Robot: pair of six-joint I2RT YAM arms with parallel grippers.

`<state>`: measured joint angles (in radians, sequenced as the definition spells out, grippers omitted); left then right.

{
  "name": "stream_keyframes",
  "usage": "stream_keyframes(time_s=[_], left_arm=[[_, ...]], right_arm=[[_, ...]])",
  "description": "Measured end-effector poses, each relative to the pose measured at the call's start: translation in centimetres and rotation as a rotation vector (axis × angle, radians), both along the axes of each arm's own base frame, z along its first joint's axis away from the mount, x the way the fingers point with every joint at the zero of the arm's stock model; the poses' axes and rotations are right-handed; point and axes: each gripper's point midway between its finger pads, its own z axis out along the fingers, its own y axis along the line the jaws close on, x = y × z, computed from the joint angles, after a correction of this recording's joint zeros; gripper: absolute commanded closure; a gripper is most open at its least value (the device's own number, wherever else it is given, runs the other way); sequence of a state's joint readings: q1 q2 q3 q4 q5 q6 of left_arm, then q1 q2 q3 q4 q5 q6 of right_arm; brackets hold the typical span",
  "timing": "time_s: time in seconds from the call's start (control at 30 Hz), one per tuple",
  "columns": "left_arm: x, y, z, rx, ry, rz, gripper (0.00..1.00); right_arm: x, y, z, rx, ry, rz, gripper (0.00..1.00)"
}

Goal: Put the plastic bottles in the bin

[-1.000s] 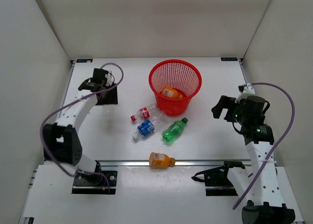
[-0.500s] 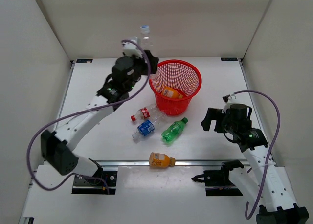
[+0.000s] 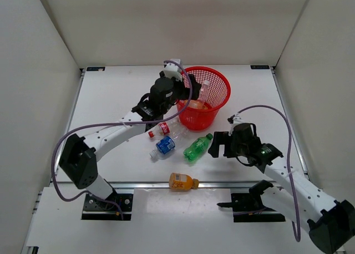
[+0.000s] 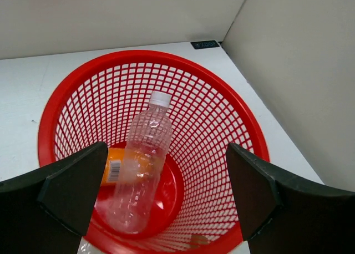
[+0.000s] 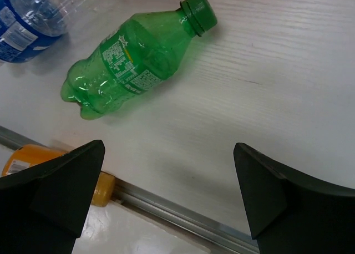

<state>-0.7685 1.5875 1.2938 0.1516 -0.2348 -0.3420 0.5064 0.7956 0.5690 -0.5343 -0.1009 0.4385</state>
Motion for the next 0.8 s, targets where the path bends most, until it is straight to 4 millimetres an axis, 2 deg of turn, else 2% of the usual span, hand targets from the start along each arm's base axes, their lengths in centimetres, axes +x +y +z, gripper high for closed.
stream_keyframes(time_s=[0.1, 0.2, 0.27, 0.33, 0.4, 0.53, 0.6, 0.7, 0.8], left_arm=[[-2.0, 1.3, 1.3, -0.012, -0.011, -0.01, 0.01], [-4.8, 3.1, 3.0, -0.045, -0.016, -0.04, 0.01], [-6.9, 5.5, 3.2, -0.064, 0.005, -0.032, 0.02], [-8.8, 8.6, 2.6, -0.077, 0.041, -0.003, 0.01], [-10.4, 11.6, 0.9, -0.078, 0.095, 0.04, 0.01], [-13.9, 17.4, -5.1, -0.044, 0.258, 0.145, 0.01], [-15.7, 19.8, -7.5, -0.033, 0.33, 0.194, 0.01], [-17.6, 21.9, -8.6, -0.049, 0.381, 0.231, 0.01], [-18.7, 22.7, -8.8, -0.067, 0.404, 0.242, 0.02]], right_arm=[[0.2, 1.3, -1.3, -0.043, 0.023, 0.003, 0.01], [0.6, 2.3, -2.3, -0.079, 0.048, -0.025, 0.01], [1.2, 3.0, -2.3, -0.089, 0.045, -0.064, 0.0], [1.9, 3.7, -1.9, -0.077, 0.026, -0.104, 0.01], [2.7, 4.6, -1.6, -0.046, 0.002, -0.153, 0.01], [3.7, 6.3, -1.4, 0.007, -0.026, -0.215, 0.01], [4.2, 7.0, -1.7, 0.018, -0.037, -0.243, 0.01], [4.8, 7.5, -3.2, 0.004, -0.021, -0.289, 0.01], [5.0, 7.5, -4.9, -0.023, 0.01, -0.337, 0.01]])
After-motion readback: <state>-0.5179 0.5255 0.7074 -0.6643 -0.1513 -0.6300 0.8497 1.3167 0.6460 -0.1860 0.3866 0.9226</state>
